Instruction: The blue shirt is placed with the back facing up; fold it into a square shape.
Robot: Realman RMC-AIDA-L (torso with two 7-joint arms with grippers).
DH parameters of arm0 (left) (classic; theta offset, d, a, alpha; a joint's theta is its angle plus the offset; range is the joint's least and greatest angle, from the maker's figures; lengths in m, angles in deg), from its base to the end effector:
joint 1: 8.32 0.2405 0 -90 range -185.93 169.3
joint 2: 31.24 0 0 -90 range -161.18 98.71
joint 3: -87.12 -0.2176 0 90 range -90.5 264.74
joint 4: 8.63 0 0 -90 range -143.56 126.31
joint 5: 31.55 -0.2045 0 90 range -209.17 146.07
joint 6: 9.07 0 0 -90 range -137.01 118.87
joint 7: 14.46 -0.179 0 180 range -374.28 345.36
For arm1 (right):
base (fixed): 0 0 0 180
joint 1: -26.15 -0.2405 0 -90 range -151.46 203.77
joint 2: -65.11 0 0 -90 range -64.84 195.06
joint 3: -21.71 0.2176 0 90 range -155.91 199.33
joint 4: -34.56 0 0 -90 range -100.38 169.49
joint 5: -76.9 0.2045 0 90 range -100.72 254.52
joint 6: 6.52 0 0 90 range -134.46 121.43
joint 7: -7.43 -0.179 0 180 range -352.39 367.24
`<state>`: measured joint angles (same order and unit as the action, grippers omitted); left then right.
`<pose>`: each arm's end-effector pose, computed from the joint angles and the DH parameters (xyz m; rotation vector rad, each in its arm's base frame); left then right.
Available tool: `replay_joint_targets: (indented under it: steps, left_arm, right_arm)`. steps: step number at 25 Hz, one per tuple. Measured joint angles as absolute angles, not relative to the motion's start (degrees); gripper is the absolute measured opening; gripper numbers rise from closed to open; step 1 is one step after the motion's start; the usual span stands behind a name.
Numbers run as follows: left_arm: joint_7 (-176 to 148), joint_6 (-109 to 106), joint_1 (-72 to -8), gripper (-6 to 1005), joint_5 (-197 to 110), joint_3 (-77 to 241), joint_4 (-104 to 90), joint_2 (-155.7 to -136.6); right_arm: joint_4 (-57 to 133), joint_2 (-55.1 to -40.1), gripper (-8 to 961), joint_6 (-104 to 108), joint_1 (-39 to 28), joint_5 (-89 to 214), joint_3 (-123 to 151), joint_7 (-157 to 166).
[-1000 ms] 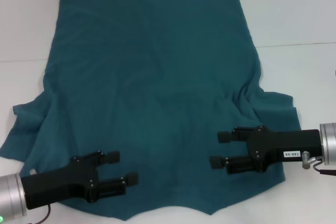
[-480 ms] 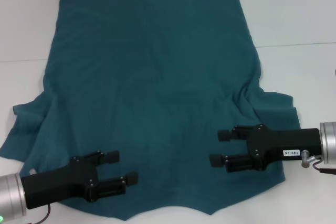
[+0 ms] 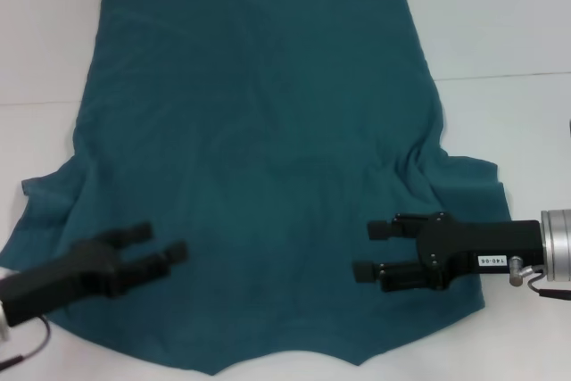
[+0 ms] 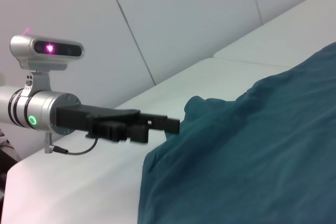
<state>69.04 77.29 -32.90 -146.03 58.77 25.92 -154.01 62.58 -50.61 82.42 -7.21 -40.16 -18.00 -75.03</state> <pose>-0.2514 0.3044 -0.0157 -2.4295 -1.0129 -0.8663 0.2244 0.3142 -0.0240 -2.7903 0.8180 0.6811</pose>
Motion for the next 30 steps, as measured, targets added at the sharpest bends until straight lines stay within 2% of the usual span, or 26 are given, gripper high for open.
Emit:
replay_joint_targets:
  steps: [10,30]
  left_arm:
    - [70.69,69.58,-32.52,887,-145.97,69.28,25.91,-152.93]
    - [69.48,49.67,-35.42,888,-146.58,68.71,25.42,-152.73]
  right_arm:
    - [61.98,-51.20,911,82.95,-7.05,-40.16,-15.28,-75.68]
    - [62.55,-51.41,911,82.40,-6.89,-40.17,-13.64,-77.98]
